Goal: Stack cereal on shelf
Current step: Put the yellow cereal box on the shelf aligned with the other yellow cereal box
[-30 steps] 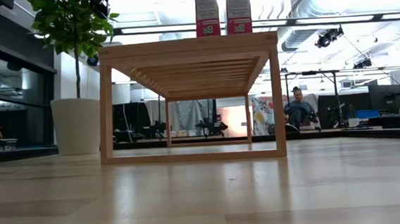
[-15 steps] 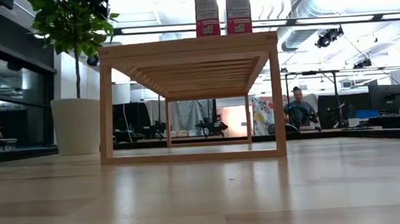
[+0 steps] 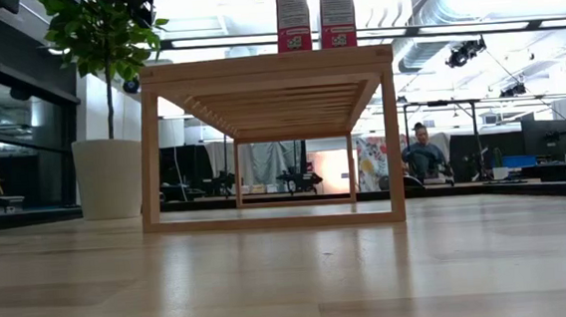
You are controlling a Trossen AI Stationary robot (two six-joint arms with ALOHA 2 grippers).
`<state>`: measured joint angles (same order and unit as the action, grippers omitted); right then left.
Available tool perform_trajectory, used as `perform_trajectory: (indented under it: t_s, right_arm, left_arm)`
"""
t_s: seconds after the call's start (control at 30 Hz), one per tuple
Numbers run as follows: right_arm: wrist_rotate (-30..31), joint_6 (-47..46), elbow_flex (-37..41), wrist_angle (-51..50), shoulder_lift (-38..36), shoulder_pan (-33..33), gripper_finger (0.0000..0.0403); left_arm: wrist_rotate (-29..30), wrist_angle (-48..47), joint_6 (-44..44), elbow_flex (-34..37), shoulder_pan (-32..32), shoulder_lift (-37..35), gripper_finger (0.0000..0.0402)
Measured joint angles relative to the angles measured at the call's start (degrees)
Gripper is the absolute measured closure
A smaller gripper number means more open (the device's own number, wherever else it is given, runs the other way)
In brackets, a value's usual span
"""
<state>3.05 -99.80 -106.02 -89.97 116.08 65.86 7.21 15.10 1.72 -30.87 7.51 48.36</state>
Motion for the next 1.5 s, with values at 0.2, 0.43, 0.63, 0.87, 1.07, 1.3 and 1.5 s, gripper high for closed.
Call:
perform_trajectory:
  t_s: [0.2,0.43,0.63,0.87,1.07,1.3,1.5]
  right_arm:
    - [0.2,-0.5,-0.2,-0.1,1.9,-0.9,0.0403]
    - [0.9,-7.6,-0.2,-0.5,3.7,-0.9,0.0403]
    - [3.5,-18.4,-0.2,0.0,3.8,1.3,0.0403]
    - [7.3,-19.8,0.3,-0.4,3.9,0.7,0.0403]
    - [5.4,-21.5,8.1,0.9,4.5,0.7,0.0403]
    - [5.8,-21.4,8.6,0.8,3.9,2.4,0.0403]
    - [5.7,-19.7,8.4,0.2,1.3,2.0,0.0403]
  left_arm:
    - [0.0,-0.3,0.0,0.0,0.0,0.0,0.0402]
    - [0.0,-0.3,0.0,0.0,0.0,0.0,0.0401]
    - [0.0,-0.3,0.0,0.0,0.0,0.0,0.0401]
    - [0.0,-0.2,0.0,0.0,0.0,0.0,0.0401]
    - [0.0,-0.2,0.0,0.0,0.0,0.0,0.0402]
    - [0.0,1.2,0.0,0.0,0.0,0.0,0.0401]
    - [0.0,1.4,0.0,0.0,0.0,0.0,0.0402]
